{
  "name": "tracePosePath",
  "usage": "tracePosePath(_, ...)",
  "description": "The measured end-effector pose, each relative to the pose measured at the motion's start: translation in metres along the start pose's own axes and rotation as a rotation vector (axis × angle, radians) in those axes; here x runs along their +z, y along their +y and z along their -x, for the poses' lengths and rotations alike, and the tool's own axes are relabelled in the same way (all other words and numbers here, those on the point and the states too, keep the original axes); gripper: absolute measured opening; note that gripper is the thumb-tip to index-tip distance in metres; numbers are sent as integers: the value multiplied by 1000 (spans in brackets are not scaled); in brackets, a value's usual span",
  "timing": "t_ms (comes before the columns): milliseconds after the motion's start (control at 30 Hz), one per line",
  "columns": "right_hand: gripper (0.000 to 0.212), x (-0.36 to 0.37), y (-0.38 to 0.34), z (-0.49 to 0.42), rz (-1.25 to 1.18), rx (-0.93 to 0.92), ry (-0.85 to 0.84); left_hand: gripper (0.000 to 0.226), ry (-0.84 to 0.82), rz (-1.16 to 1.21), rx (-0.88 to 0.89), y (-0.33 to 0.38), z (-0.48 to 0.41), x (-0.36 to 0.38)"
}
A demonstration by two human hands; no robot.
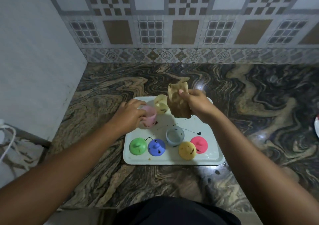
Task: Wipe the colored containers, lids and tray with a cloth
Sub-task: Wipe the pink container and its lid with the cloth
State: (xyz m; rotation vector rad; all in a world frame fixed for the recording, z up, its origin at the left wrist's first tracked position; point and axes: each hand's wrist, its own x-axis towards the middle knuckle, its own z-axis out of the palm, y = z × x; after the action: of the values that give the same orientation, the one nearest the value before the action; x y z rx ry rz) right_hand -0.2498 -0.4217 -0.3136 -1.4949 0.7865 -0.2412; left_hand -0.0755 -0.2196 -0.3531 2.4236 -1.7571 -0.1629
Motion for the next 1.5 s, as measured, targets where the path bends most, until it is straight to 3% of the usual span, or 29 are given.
tracePosePath(167, 38, 0, -4, 21, -45, -88, -10, 8, 105, 408, -75, 1, 3, -46)
tracePosePath(267, 45, 16, -16, 36, -44, -265, 2, 10, 106, 522, -106, 14, 5, -92)
tracePosePath(433, 19, 42, -34, 65, 19, -600, -127, 6, 265, 681, -104, 40, 6, -146)
tracePosePath(467, 26, 46, -34, 69, 42, -625, -157, 1, 291, 702, -119, 45, 7, -153)
tracePosePath(533, 76, 55, -35, 74, 88, -640, -131, 17, 326, 706, -148, 52, 8, -164)
tracePosePath(567, 84, 58, -34, 74, 105, -647, -77, 27, 329, 700, -155, 54, 9, -169)
tracePosePath(667, 46, 60, -36, 75, 19, -714, 85, 37, 268, 777, -153, 56, 12, -182)
tracePosePath(733, 38, 57, -37, 76, -17, -746, 108, 32, 194, 860, -144, 52, 12, -188)
tracePosePath(833, 40, 54, -39, 78, 5, -767, 108, 19, 137, 860, -124, 49, 9, -192)
tracePosePath(933, 40, 53, -35, 74, 73, -769, 145, 6, 184, 879, -143, 58, 3, -191)
tracePosePath(1000, 72, 57, -35, 72, 191, -828, 240, 8, 268, 743, -124, 68, 0, -190)
tracePosePath(1067, 90, 59, -34, 73, 251, -902, 269, 7, 328, 594, -92, 78, -1, -192)
tracePosePath(1333, 87, 53, -38, 79, 75, -864, 287, 9, 197, 869, -126, 72, -1, -196)
tracePosePath(1400, 88, 57, -38, 77, 104, -904, 272, 4, 244, 823, -141, 74, -5, -195)
tracePosePath(1500, 91, 59, -34, 72, 365, -1071, 399, 6, 310, 606, -89, 87, -4, -198)
